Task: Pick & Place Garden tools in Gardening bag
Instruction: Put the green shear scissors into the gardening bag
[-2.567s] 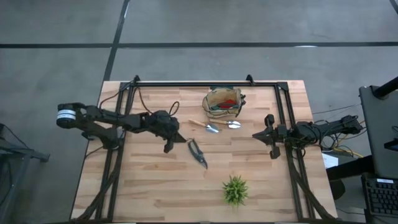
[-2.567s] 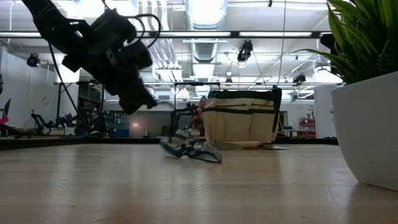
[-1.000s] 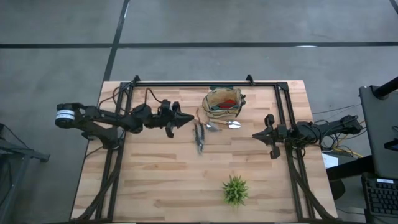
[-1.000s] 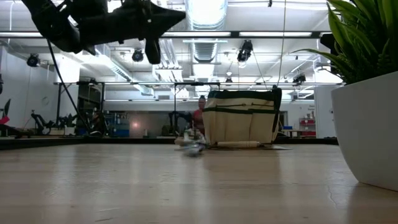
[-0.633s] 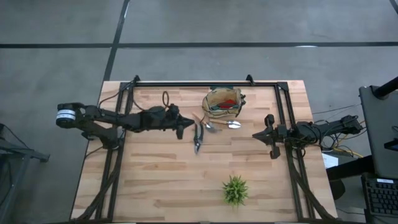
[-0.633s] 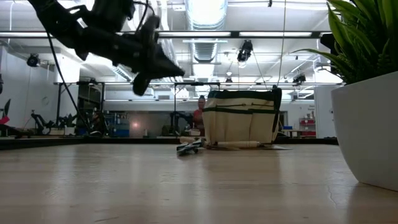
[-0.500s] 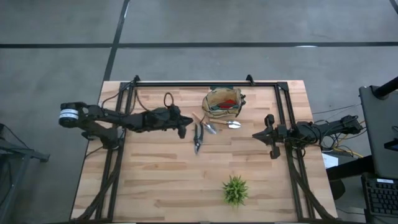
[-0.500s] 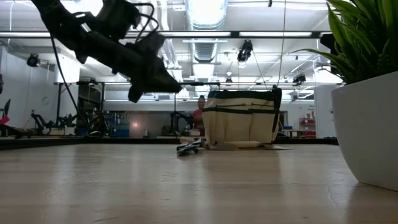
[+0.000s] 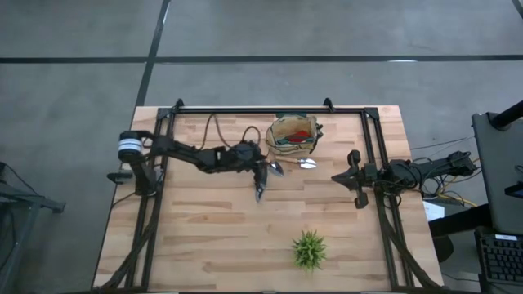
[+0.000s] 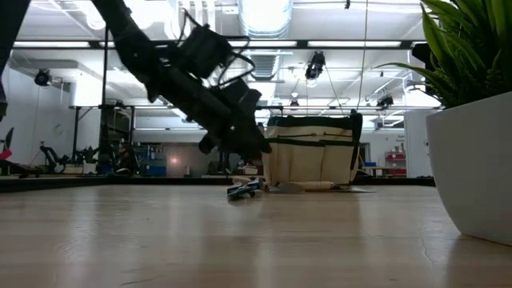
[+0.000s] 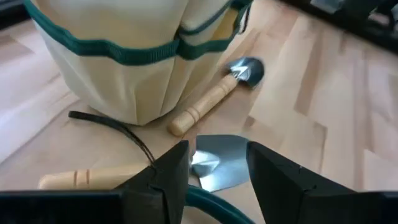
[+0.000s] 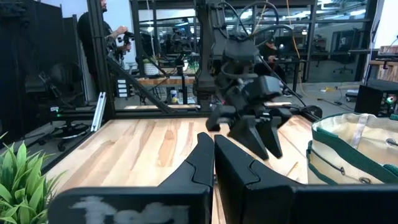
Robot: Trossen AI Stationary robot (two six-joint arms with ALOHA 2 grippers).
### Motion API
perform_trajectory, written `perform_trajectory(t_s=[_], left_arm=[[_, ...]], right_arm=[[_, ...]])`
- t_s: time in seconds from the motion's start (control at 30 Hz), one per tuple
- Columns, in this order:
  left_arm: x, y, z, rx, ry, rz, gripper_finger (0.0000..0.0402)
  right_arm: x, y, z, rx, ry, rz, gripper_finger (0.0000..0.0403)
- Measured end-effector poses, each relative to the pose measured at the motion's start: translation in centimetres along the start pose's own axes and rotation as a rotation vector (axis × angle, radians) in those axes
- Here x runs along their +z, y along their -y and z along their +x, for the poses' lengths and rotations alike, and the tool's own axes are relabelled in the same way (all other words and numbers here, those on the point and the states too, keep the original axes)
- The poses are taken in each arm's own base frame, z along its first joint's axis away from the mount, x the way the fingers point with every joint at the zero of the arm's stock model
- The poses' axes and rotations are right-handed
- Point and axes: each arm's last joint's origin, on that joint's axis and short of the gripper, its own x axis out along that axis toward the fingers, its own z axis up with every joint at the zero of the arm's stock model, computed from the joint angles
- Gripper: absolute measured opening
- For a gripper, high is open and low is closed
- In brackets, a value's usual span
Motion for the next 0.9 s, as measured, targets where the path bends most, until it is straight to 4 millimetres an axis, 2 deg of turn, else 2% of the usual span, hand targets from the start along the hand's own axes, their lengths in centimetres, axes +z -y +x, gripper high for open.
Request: perform_trajectory(t_s=[0.13,0.27,0.47,0.9], left_arm=[[0.1,-0.1,1.2,0.108,-0.107,0.027,0.0163],[0.3,-0.3,1.5,0.246,-0.160,0.063,0.0163],[0.4,-0.2,1.7,0.222,-0.171,0.059,0.0163],[-0.3,-1.7,2.8,0.175,-0.236,-0.028,0.0161]], right_arm=[[0.0,0.0,0.0,0.000,0.000,-0.004,0.0008],[0.0,0.0,0.0,0.000,0.000,0.000,0.0008],[0.0,0.0,0.0,0.000,0.000,-0.001,0.0008],[0.0,0.0,0.0,0.000,0.000,-0.004,0.0008]])
